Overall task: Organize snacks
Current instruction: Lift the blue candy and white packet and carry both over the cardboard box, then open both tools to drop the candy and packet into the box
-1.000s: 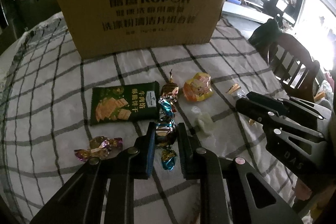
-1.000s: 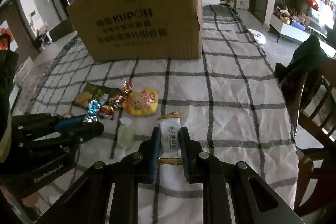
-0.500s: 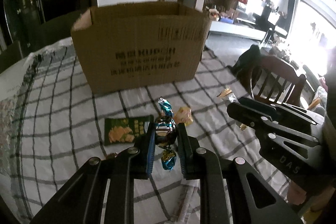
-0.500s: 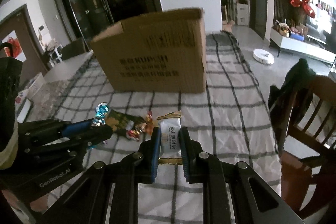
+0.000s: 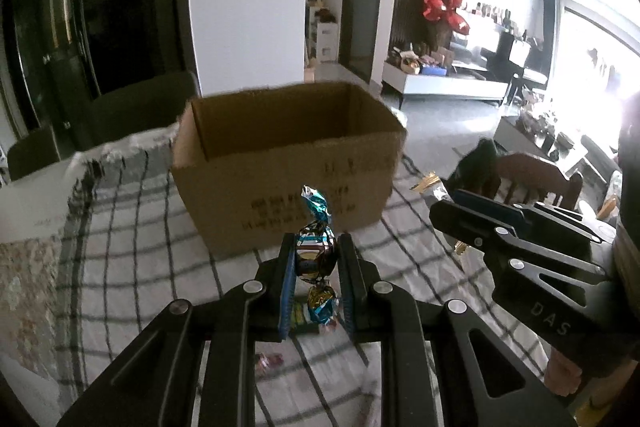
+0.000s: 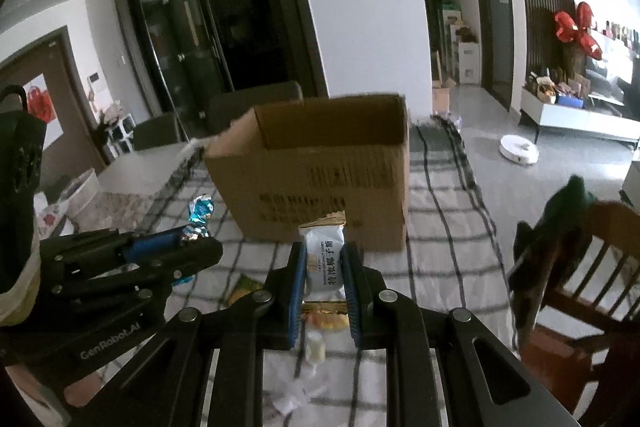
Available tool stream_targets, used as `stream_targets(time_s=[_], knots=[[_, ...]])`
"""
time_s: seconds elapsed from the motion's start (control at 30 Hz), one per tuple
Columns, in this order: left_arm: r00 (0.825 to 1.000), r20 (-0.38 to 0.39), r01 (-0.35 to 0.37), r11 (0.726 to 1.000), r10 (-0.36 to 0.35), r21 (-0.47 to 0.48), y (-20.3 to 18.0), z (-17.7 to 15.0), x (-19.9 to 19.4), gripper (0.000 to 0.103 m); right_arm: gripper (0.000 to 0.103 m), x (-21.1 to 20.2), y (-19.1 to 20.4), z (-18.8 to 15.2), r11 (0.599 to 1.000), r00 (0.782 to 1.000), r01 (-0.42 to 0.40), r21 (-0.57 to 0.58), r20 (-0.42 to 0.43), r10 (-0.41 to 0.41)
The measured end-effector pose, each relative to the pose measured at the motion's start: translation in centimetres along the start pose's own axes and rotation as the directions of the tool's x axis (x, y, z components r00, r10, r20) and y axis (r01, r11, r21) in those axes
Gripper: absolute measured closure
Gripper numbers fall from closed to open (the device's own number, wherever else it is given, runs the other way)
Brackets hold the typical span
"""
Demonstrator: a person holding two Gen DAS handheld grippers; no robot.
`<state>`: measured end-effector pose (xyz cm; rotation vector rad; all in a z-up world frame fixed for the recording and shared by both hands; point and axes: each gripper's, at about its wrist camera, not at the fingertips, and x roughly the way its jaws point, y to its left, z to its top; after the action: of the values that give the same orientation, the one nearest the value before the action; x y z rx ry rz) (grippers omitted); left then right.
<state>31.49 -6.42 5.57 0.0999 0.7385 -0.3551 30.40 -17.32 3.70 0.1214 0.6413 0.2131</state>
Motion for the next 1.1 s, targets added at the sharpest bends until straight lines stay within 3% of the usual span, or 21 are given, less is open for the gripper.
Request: stream_targets(time_s=[0.4,0.67,1.1], knots=[[0.996,0.07,-0.053,0.998,0.051,0.029,1.6,5.4,0.6,0.082,0.083,1.6,0.2,5.3,1.0,0.998,-0.011,-0.012,0.066,0.012],[0.996,0.054,-0.067,0.998,0.065,0.023,3.3,8.1,3.3,0.082,0.083,4.1,0.1,8.4,0.999,0.997,-0.006,-0.043,0.073,0.009],[0.996,0.002,-0.087,0.996,0.087,0.013,4.7,10.5,8.1,0.082,0.083,8.9,-1.0,10.2,0.999,1.0,0.017,-0.042,0.024,-0.016]])
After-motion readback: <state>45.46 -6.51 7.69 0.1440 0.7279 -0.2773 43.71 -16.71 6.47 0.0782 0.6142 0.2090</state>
